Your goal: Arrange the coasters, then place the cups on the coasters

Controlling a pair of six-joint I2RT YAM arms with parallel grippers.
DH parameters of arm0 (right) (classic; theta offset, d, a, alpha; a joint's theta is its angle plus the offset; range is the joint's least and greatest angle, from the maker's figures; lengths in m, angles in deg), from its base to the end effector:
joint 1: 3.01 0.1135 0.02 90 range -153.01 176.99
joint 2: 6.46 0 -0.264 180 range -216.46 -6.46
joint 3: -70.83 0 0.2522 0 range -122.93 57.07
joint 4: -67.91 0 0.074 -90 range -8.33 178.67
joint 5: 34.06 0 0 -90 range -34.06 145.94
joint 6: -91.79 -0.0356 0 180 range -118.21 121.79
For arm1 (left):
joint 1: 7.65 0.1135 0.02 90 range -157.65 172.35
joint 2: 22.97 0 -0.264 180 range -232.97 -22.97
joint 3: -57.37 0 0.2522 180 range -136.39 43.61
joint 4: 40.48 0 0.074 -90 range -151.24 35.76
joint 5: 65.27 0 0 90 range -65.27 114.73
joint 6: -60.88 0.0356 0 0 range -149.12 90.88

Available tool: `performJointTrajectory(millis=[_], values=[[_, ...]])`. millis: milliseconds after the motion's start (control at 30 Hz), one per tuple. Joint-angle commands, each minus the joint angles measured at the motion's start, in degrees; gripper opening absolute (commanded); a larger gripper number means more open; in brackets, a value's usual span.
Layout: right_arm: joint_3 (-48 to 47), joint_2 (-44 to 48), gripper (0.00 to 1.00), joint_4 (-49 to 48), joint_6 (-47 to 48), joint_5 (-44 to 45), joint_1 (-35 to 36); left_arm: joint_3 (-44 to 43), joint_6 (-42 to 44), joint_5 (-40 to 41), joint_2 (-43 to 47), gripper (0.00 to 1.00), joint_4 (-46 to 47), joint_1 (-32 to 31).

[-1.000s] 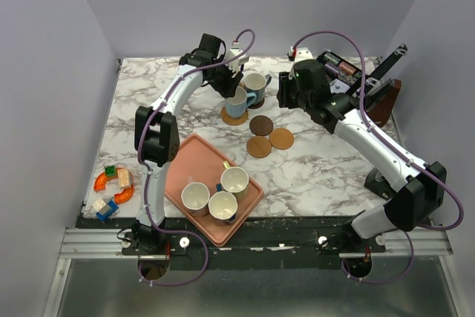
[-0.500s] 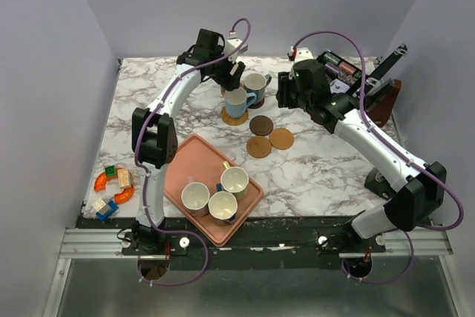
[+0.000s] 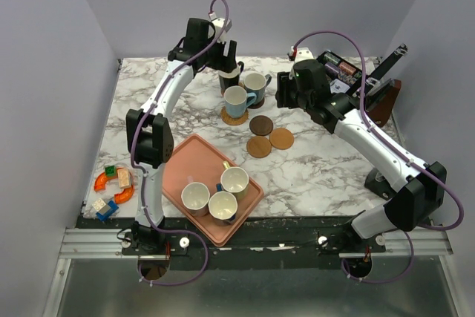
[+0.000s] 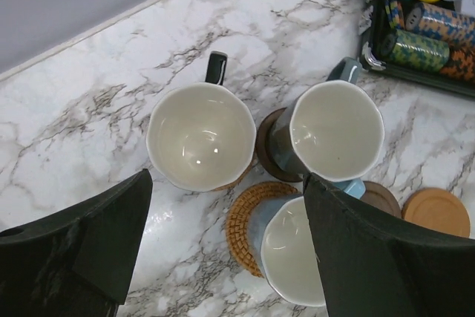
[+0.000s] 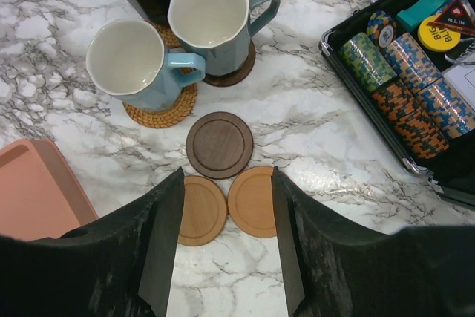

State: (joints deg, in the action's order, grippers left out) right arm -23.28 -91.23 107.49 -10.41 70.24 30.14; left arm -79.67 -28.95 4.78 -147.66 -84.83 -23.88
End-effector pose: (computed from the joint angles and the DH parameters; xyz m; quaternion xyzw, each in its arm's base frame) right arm 0.2882 0.1778 0.3627 -0.0954 0.8573 0.0910 0.4977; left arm 0.4841 -0.1536 0.3276 0.2060 0.8406 -0.2167 0.4516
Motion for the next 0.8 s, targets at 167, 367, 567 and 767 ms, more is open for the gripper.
performJointTrajectory(millis=[167,367,567,767], values=[[0.7,1.3,0.61,0.6,-0.9,1.5,-0.2,18.0,-13.8,19.1,14.4,0.88,8.8,0.1],[0.7,1.1,0.66,1.2,1.6,-2.7,-0.2,32.2,-14.3,20.2,26.1,0.88,9.9,0.1],[0.4,-1.1,0.65,2.6,11.6,-23.9,1.7,49.2,-13.3,14.3,36.9,0.87,11.4,0.1],[-1.6,-5.4,0.61,9.2,16.9,-31.2,9.7,59.6,-14.2,17.8,44.7,0.87,10.6,0.1]])
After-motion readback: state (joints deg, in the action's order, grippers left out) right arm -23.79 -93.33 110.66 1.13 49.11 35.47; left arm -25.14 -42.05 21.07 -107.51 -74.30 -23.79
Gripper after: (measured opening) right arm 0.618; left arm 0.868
